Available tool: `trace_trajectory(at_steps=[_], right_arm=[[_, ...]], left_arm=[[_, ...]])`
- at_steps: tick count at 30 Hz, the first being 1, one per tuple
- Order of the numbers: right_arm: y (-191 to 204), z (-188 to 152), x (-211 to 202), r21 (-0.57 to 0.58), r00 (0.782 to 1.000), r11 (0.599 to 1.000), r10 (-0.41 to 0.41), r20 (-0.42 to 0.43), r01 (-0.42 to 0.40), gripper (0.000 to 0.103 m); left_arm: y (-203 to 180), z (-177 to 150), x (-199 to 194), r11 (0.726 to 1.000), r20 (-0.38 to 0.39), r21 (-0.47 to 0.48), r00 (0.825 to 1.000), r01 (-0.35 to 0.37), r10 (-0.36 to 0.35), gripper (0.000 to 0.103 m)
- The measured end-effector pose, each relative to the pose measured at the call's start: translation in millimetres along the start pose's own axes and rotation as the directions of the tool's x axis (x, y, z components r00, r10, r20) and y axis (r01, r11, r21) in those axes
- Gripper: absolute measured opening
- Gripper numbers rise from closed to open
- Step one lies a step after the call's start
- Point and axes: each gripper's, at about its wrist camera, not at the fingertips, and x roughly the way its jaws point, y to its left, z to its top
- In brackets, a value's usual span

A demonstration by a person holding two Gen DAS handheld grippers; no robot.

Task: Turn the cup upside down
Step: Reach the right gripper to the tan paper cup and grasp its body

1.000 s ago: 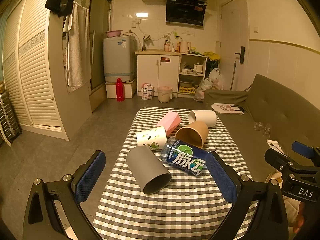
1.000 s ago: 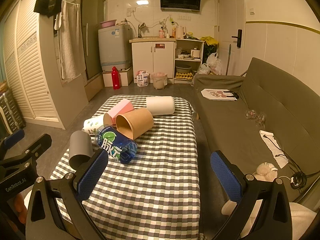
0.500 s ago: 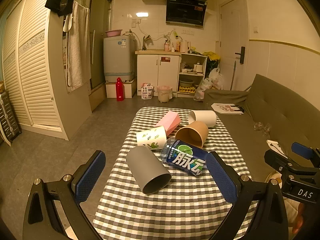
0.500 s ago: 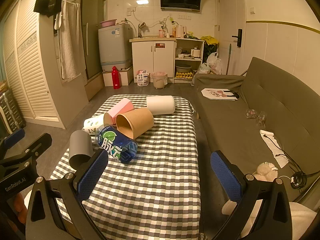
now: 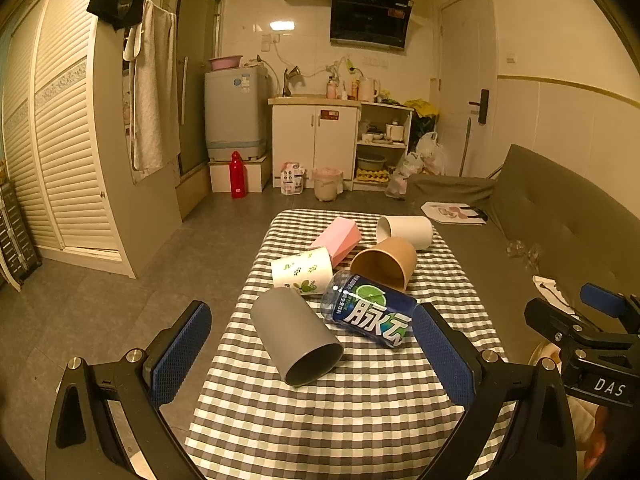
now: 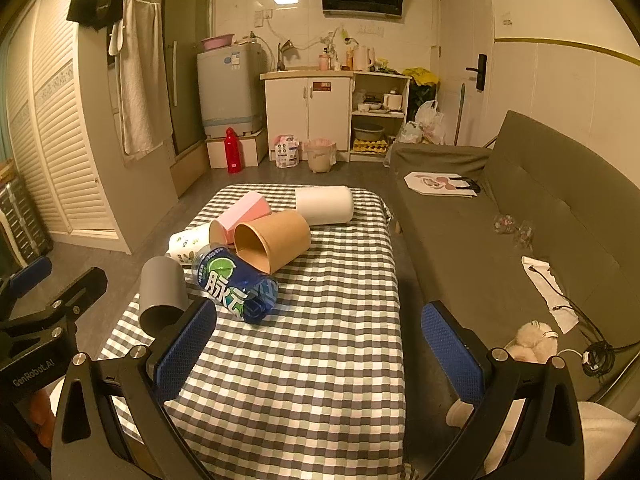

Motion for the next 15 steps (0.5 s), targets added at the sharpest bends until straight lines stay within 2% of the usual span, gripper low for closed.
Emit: trace_trajectory(at_steps=[8,15], right_arm=[[5,5,5,0.007,1.000,1.000,0.018,-0.021,-0.018,0.103],[11,25,21,0.016,0.998,1.000,0.023,-0.058,-0.022,0.103]], left_arm=[[7,6,9,1.000,-0.020,-0.013,1.000,0.000,0.000,0.103],[21,23,33,1.000,-0.033,-0.029,0.999,-0.003,0.002,0.103]])
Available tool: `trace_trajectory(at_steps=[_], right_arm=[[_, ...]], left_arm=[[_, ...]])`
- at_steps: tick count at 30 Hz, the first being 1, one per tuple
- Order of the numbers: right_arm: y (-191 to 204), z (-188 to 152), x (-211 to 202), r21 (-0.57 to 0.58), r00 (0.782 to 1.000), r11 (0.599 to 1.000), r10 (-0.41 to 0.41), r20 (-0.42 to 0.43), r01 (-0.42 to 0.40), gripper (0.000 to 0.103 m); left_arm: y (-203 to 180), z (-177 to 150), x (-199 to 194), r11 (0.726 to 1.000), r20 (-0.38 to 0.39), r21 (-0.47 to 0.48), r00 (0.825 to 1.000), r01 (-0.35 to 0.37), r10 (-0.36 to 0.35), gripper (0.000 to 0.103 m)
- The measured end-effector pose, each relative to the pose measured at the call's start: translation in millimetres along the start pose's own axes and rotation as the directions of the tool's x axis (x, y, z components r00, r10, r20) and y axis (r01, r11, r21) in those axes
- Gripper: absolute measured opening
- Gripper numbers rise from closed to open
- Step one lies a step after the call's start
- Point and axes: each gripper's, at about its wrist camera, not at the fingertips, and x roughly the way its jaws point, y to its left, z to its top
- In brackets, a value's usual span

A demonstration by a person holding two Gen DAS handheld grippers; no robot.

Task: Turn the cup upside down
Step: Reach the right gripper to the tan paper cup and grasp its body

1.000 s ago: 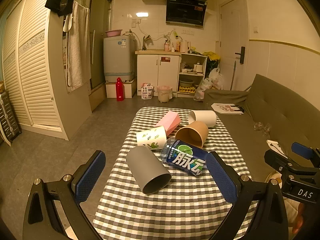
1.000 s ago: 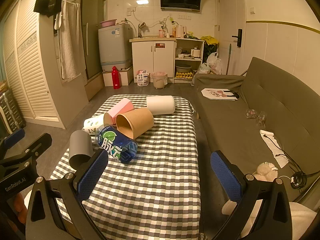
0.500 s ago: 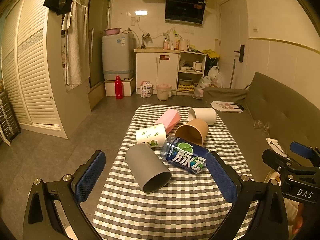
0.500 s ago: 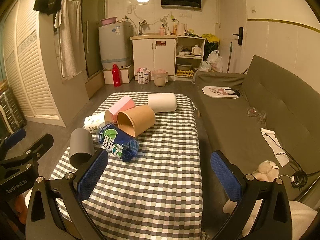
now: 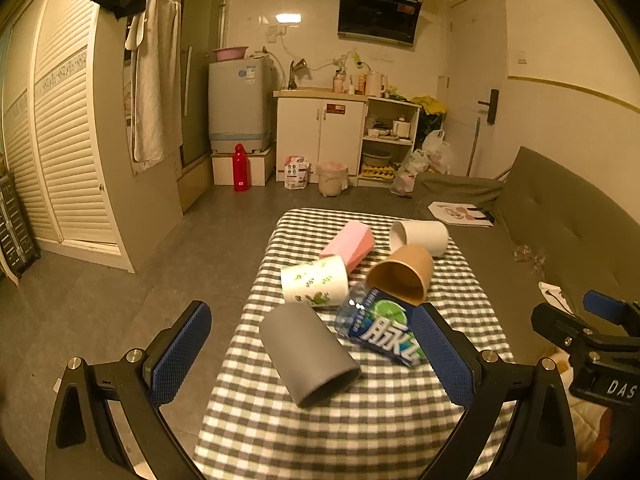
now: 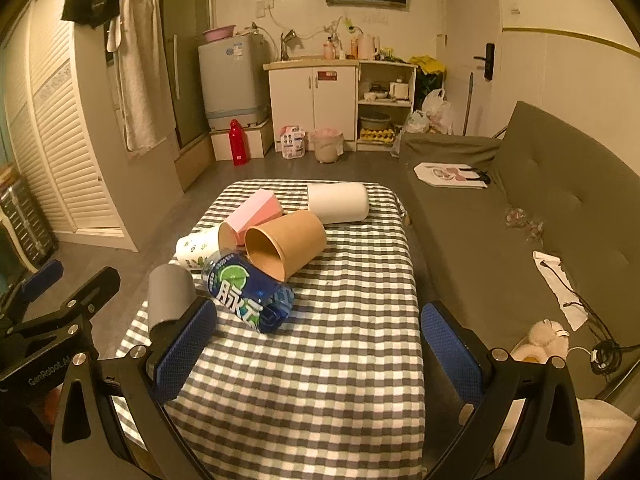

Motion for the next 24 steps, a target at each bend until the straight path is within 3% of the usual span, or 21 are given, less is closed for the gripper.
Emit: trace_trajectory(at_steps=[9,15,19,21,24], right_arm=[[4,56,63,0.036,0.989,0.998,-0.042,-0.139,0.047,0.103],[16,87,134,0.078,0.963,0.996,-0.031,-0.266,0.053,0.103],[18,95,189,0.147,0.924,0.988,0.004,-0.383,0.056,0.103],[17,95,217,0.198,0.889,0.978,0.029,-0.457,0.069,0.103],[13,91,239,0.258,0.858,0.964,0.076,-0.508,0.067,0.103]], left_arm=[[25,32,58,1.000,-0.043,-0.017,0.999,-0.026,0.025,0.103],[40,42,97,0.999,-0.070,-0.004,0.996,-0.050,0.049,0.103],[47,44,118,0.998,-0.086,0.003,0.995,-0.056,0.056,0.103],[50,43,125,0.998,-0.096,0.003,0.994,-0.058,0.058,0.103],[56,41,137,0.998,-0.115,-0.006,0.992,-0.058,0.056,0.103]])
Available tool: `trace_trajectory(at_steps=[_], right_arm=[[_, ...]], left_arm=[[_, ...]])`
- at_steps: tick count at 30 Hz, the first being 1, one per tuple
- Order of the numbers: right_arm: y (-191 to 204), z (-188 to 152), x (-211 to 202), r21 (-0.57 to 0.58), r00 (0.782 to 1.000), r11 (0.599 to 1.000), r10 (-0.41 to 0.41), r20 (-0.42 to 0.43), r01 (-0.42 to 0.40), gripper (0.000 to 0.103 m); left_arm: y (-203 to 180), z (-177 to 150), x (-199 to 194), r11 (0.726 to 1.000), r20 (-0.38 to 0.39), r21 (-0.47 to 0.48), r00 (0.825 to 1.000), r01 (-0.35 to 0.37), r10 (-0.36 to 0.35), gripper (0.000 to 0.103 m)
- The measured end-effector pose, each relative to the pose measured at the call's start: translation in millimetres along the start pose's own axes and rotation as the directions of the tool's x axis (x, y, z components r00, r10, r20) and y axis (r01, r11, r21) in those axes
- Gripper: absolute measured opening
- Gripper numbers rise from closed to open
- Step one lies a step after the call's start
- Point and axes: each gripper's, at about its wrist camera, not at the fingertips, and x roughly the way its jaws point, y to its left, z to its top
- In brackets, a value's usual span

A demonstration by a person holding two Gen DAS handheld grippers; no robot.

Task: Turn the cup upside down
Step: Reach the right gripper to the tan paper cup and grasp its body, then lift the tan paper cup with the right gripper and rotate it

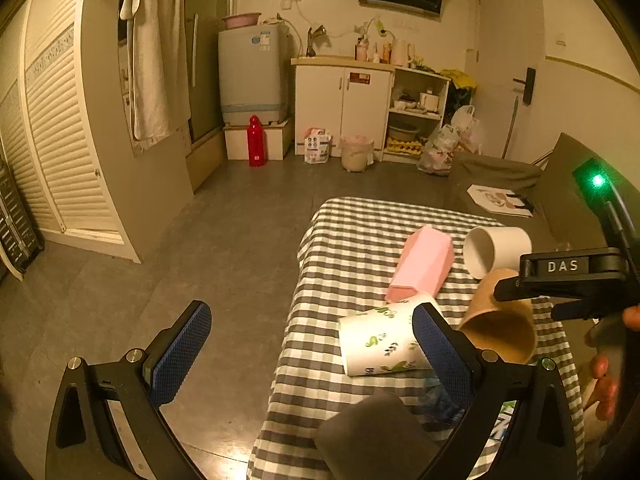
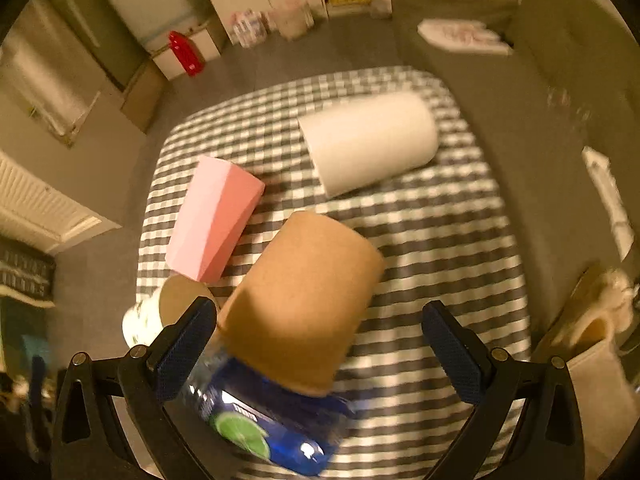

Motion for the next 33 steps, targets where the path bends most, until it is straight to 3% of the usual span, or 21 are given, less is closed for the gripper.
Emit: trace_trajectory(at_steps=[10,12,13,16,21,25,33], right_arm=[[10,3,43,0.058,0.988,0.994,0.104,-0.117,-0.097,0.102],[13,2,49,0.058,0.983,0.991,0.126,-0.134,-0.119,0.097],[15,2,50,0.058,0.980,0.989,0.145,-0.136,-0.138,0.088],[22,3,47,0.025,0.981,0.989,0.148,-0.124,-0.146,0.085],[23,2,9,-0.024,0.985,0.986,0.165,-0.039,-0.166,0.084],[17,-5,-47,-0.058,0.983,0.982,0.182,0.035,-0.180,0.084],[-6,-75,-121,-0.125,0.981,0.979,0.174,0.081,-0.163,0.084]], left_arm=[[5,-7,16,1.000,-0.051,-0.026,0.999,-0.002,0.001,0.103],[7,-7,14,0.999,-0.051,-0.032,0.999,-0.003,0.001,0.103],[7,-7,12,0.999,-0.049,-0.033,0.999,-0.005,0.003,0.103],[10,-5,6,0.999,-0.039,-0.032,0.999,-0.015,0.014,0.103],[12,1,-15,0.999,-0.011,-0.040,1.000,-0.025,0.024,0.103],[7,5,-42,0.999,0.021,-0.041,0.999,-0.027,0.028,0.103],[-5,-16,-99,1.000,0.025,-0.014,1.000,0.006,-0.006,0.103]])
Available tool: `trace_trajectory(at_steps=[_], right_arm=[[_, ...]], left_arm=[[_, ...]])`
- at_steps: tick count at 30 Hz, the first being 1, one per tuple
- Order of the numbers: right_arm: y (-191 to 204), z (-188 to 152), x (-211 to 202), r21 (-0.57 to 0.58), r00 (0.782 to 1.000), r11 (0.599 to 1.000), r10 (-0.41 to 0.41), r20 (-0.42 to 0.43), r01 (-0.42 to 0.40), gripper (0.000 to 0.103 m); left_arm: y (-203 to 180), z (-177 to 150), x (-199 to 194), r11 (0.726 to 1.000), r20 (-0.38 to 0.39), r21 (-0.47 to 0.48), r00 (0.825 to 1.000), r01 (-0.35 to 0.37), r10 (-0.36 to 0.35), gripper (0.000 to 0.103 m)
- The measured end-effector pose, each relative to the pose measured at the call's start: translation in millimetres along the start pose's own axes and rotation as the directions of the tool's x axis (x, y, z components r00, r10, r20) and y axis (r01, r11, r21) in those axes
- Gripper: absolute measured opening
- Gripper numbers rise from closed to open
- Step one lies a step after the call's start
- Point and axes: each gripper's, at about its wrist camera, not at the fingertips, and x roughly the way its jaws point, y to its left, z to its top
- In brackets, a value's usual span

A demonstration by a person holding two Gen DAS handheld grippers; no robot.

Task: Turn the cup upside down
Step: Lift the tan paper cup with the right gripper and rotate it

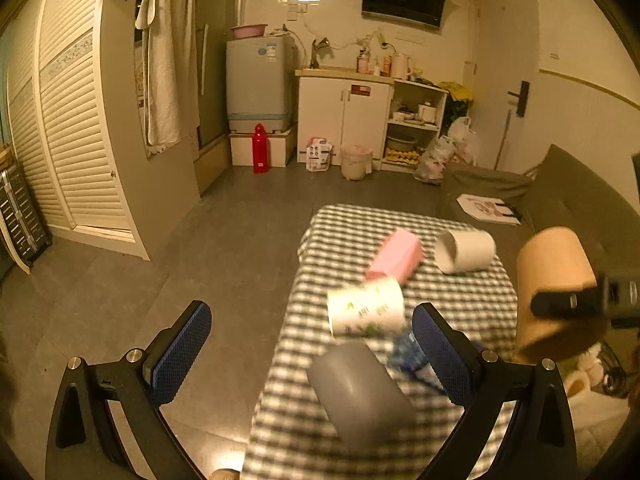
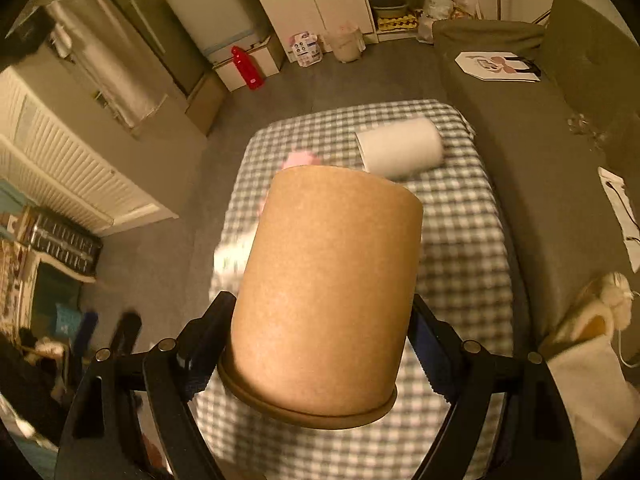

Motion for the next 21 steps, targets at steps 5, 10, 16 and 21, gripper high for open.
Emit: trace_trajectory(at_steps=[5,10,16,21], right_arm=[[-5,-75,-5,-0.056,0.999,0.998,-0.043,-0.026,0.042,0.084],[-18,-120,25,-0.032,0.993,0.999,-0.025,-0.117,0.021,0.084],[-21,-141,54,-0.071,0.986,0.996,-0.056,-0.158,0.045,0.084],[-30,-144,60,-0.070,0.988,0.997,-0.039,-0.152,0.029,0.086]], left_arm=[[-3,-31,-20,1.000,-0.025,0.008,1.000,0.008,-0.008,0.103],[-5,-59,-33,0.999,-0.055,0.042,0.998,-0.018,0.020,0.103],[-6,-82,-31,0.998,-0.111,0.049,0.993,-0.037,0.042,0.103],[-9,-92,-19,1.000,-0.177,0.018,0.984,-0.023,0.026,0.103]])
